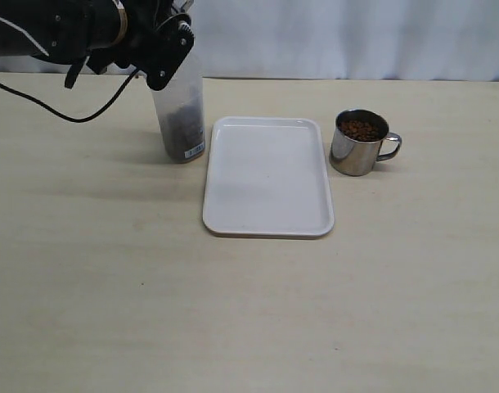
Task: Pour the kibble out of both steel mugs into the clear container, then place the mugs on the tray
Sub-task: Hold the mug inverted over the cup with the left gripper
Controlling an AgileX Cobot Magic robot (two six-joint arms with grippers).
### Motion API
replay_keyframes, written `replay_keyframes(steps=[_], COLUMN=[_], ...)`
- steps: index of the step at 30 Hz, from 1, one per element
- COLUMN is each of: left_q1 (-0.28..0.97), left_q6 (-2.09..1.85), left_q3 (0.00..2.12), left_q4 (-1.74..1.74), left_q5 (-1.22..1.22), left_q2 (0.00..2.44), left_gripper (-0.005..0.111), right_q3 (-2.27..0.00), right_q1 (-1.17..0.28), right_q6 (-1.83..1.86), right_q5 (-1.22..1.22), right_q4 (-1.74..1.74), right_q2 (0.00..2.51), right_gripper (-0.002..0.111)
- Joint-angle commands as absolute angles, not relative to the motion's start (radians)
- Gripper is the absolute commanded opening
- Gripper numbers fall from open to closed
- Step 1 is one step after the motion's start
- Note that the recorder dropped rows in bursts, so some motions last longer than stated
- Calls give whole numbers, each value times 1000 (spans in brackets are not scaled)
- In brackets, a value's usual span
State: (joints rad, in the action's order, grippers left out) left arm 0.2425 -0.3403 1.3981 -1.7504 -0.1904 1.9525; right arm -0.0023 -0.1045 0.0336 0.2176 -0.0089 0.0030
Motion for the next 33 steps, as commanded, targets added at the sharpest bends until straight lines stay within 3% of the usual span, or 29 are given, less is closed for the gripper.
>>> replay_keyframes(steps=[1,33], left_q1=[245,245], left_q6=[-347,-374], left_q3=[1410,1410], left_q4=[-1744,-1744], left_q5=[-198,-201], left_q2=[1948,1946], left_gripper=[0,0], right_q3=[0,0], right_q1=[-107,-107], right_q6=[38,38], right_q5=[211,211], right_q4=[-15,-15], right_q2=[0,0], right_gripper=[5,5])
